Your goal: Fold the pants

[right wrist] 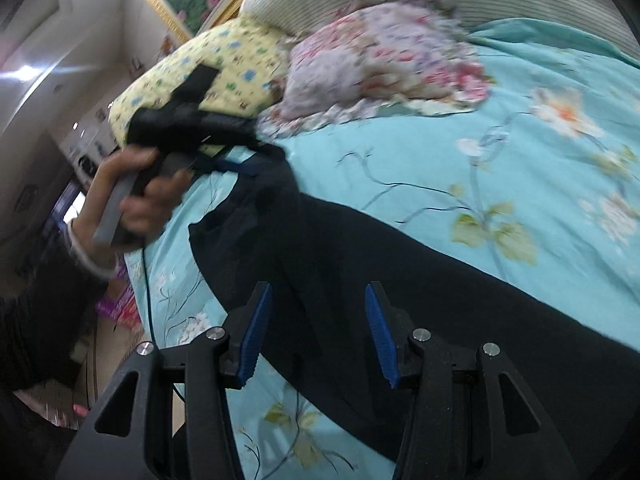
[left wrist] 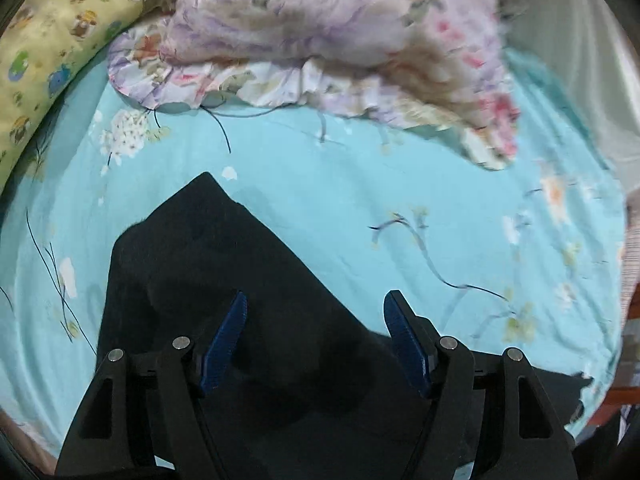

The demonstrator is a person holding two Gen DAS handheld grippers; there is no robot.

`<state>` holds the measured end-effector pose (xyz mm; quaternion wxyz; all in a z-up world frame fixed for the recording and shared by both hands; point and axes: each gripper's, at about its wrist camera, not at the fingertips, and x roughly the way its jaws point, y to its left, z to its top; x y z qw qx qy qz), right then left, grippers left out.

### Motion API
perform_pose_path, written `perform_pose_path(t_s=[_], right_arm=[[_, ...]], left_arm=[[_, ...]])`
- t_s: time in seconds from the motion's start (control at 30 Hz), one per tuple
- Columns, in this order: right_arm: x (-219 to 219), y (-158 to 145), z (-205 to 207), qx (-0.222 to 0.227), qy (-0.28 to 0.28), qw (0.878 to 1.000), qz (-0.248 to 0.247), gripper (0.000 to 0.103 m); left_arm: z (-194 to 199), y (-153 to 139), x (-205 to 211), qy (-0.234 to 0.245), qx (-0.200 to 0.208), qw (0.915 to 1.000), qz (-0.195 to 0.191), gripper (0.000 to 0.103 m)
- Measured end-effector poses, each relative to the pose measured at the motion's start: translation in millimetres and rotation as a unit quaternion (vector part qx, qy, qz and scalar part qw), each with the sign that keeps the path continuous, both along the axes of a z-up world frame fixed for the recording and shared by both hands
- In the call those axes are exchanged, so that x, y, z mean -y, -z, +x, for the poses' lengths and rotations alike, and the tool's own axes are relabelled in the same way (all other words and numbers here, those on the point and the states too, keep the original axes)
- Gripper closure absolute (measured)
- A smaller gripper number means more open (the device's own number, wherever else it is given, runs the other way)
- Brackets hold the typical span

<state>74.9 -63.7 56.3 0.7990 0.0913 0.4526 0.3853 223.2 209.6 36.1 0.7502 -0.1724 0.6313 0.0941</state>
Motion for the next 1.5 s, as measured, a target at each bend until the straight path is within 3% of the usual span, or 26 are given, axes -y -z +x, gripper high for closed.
perform_pose_path(t_s=[0.2,0.33,0.43,0.53,0.57,0.6,0.63,0.67,0.87,1.1,1.3,1.5], right_arm=[[-26,9,12,-0.013,-0.037,0.999,-0.014,0.050],[-38,19,16,-0.024,-0.061,0.998,-0.026,0.050],[-47,26,16,-0.032,-0.076,0.996,-0.034,0.050],[-55,32,15,-0.034,-0.084,0.995,-0.046,0.050],[-58,35,13,-0.032,-0.087,0.994,-0.055,0.053],[-60,37,13,-0.032,-0.089,0.994,-0.058,0.070],[-61,39,12,-0.033,-0.091,0.993,-0.062,0.090],[-62,41,12,-0.034,-0.087,0.993,-0.069,0.094],[-53,21,5,-0.002,-0.077,0.996,-0.048,0.096],[-47,-4,-8,0.030,-0.082,0.995,-0.043,0.097],[-54,-2,-23,0.035,-0.100,0.993,-0.058,0.097],[-64,11,-35,0.030,-0.116,0.989,-0.088,0.097]], left_arm=[[26,36,10,0.026,-0.080,0.9957,0.039,0.030],[22,47,18,0.053,-0.084,0.9922,0.076,0.031],[12,48,24,0.075,-0.066,0.9897,0.102,0.037],[-2,42,22,0.075,-0.043,0.9899,0.112,0.060],[-7,39,20,0.070,-0.034,0.9910,0.108,0.074],[-14,35,17,0.063,-0.024,0.9928,0.099,0.088],[-20,29,13,0.054,-0.011,0.9949,0.084,0.091],[-26,24,10,0.048,0.000,0.9959,0.077,0.095],[-78,-9,-11,-0.007,0.094,0.9956,0.005,0.099],[-160,-34,-35,-0.087,0.182,0.9758,-0.086,0.099],[-196,-26,-41,-0.121,0.216,0.9614,-0.121,0.099],[-223,-4,-53,-0.138,0.217,0.9549,-0.147,0.099]])
